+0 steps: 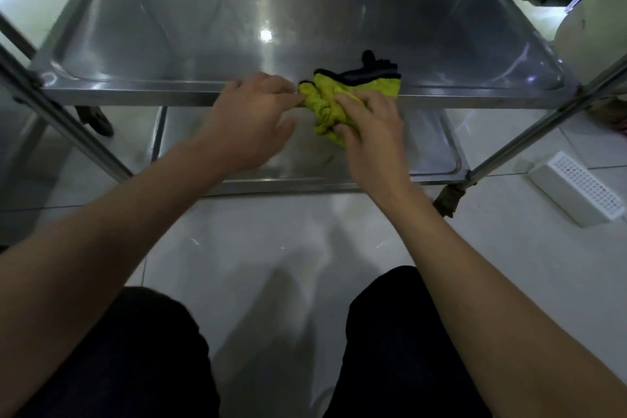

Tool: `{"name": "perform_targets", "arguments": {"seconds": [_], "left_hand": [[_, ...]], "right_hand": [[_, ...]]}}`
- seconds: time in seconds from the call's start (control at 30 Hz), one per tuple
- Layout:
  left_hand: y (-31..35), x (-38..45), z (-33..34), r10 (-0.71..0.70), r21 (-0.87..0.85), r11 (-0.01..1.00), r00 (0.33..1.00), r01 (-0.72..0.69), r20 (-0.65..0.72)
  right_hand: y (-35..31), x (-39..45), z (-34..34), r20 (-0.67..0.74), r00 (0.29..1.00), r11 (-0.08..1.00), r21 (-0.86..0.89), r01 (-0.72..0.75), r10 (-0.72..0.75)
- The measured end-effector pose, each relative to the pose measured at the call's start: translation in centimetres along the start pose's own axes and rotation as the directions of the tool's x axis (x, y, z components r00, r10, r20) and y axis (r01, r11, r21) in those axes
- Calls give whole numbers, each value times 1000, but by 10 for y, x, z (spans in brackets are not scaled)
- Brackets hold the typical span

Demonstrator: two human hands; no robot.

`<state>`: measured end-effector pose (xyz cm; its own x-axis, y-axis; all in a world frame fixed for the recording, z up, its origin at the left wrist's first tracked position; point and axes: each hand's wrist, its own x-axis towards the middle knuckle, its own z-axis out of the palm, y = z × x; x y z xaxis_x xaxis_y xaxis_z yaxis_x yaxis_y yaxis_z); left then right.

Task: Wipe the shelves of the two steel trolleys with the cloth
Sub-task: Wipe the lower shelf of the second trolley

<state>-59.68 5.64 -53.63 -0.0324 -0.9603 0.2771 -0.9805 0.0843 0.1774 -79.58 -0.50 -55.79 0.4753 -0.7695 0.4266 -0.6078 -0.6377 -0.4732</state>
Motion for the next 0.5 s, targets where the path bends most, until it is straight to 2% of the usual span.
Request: {"name": "perform_targets", "arguments": {"seconds": [0.1,0.23,0.3,0.37,0.4,0.43,0.5], "left_hand": [[-31,-40,-4,-17,-27,1000,1000,17,-6],[-62,-89,6,-26,33,999,999,27,-26],[-75,-109,17,-70,42,997,998,70,-6],[-86,-123,30,-148,36,989,988,147,43],[-91,-127,37,-191,31,981,979,189,71],[-95,-130,42,-227,25,974,969,225,96],[-107,-137,55,-275,14,961,952,275,136]], "right_hand": [[-18,-13,17,0,999,999,31,35,-35],[-31,-30,49,-37,993,993,53,110,-108],[-35,-40,68,-17,996,993,87,83,-82],[-42,-52,91,37,999,981,193,-15,8],[-46,-56,103,65,994,947,303,-106,90],[-52,-57,113,104,971,857,457,-237,214],[-60,-57,135,188,884,610,662,-436,429]]}}
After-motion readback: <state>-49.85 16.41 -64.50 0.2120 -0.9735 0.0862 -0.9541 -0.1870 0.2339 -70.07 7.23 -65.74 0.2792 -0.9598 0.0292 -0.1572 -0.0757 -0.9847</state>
